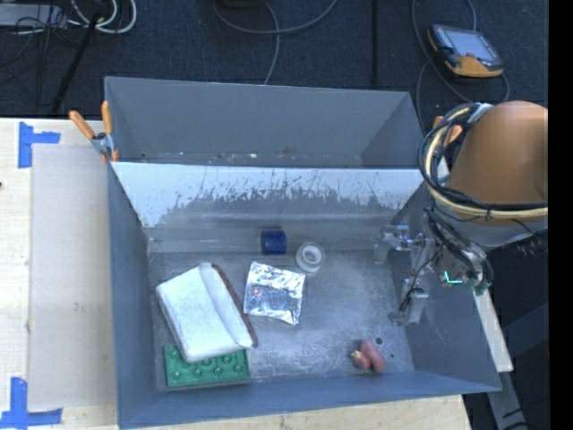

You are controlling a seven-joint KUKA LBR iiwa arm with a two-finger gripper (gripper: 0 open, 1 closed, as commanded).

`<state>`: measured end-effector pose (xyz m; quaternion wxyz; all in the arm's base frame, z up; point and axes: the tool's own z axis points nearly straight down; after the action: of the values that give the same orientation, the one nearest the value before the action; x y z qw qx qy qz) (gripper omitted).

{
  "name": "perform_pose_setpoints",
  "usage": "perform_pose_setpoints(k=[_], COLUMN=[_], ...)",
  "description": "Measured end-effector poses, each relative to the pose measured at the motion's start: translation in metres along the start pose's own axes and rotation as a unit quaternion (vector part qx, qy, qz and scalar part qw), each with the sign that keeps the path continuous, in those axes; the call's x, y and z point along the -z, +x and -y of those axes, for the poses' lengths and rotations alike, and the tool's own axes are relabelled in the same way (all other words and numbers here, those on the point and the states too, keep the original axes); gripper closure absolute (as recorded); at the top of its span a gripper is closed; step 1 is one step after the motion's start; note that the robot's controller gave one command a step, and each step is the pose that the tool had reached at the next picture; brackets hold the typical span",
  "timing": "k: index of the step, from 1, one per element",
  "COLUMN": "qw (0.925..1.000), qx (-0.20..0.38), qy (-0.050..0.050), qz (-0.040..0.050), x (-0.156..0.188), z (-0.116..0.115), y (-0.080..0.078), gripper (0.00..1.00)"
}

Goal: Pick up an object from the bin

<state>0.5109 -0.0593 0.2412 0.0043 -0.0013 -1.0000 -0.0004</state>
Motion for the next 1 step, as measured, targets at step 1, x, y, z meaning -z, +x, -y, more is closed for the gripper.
perform_pose_setpoints(k=[1], qw=[0.9986], qx=[-0.052], qy=[-0.001], qz=[-0.0004], x=[-0.1177], z=[0.0099], y=[0.0079], gripper=[0.0])
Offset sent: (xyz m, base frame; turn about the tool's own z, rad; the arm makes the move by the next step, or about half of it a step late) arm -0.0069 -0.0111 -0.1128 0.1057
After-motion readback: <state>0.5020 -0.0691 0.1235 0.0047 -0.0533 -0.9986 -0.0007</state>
